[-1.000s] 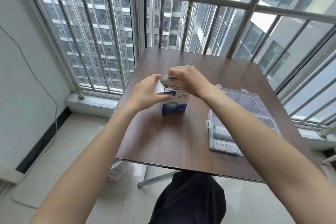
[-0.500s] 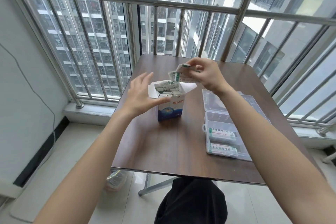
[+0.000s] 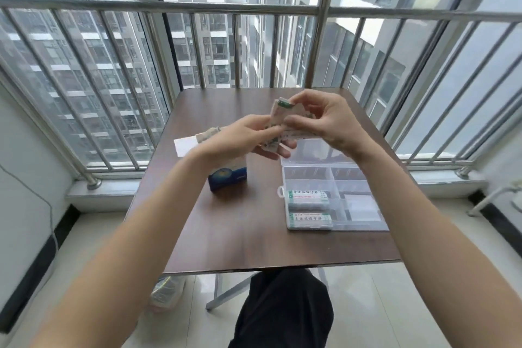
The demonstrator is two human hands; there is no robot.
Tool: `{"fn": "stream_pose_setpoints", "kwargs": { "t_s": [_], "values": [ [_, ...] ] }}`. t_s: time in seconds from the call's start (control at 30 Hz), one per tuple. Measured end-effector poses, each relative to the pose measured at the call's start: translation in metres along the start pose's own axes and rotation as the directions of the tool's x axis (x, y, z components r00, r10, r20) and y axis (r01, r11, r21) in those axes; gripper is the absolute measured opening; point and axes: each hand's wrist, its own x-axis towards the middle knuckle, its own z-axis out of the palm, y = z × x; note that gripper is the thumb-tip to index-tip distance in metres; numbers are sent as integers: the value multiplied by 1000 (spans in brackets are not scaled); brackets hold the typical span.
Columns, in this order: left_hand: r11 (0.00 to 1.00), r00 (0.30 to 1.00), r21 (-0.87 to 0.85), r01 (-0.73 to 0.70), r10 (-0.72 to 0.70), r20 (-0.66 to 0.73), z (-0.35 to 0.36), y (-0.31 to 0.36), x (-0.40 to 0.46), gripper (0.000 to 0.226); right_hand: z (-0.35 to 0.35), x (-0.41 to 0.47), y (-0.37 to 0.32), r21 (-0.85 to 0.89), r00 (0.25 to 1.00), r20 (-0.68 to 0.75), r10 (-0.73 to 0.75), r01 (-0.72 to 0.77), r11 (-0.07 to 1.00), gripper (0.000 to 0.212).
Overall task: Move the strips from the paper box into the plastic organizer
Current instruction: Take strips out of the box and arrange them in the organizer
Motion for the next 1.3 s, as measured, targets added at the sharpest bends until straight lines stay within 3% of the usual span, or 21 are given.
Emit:
{"fn": "stream_pose_setpoints", "kwargs": {
  "t_s": [0.1, 0.2, 0.33, 0.5, 0.73, 0.87, 1.03, 1.3],
  "values": [
    [985, 995, -170, -10, -7, -101, 26, -19, 10, 19, -5, -24, 8, -118, 979, -179, 98, -120, 986, 30],
    [979, 990, -202, 18, -45, -130, 48, -40, 14, 26, -9, -56, 21, 42, 937, -230, 263, -261, 964, 22],
    [964, 987, -253, 76, -109, -122, 69, -58, 14, 22, -7, -89, 40, 165, 903, -268, 336, -300, 939, 9],
    [975, 969, -207, 87, -130, -208, 83, -69, 14, 17, 4, -107, 50, 216, 883, -269, 384, -334, 918, 11],
    [976, 951, -194, 96, -148, -272, 85, -77, 13, 21, 7, -119, 62, 266, 868, -266, 420, -353, 897, 43],
    [974, 971, -180, 134, -166, -175, 80, -75, 13, 18, 11, -116, 66, 242, 864, -280, 419, -359, 902, 38],
    [976, 985, -146, 159, -167, -41, 81, -68, 14, 20, 16, -112, 68, 341, 865, -251, 434, -340, 876, 32],
    [989, 961, -99, 108, -129, -243, 85, -68, 22, 18, 18, -106, 58, 354, 878, -268, 396, -293, 888, 37]
  ]
}}
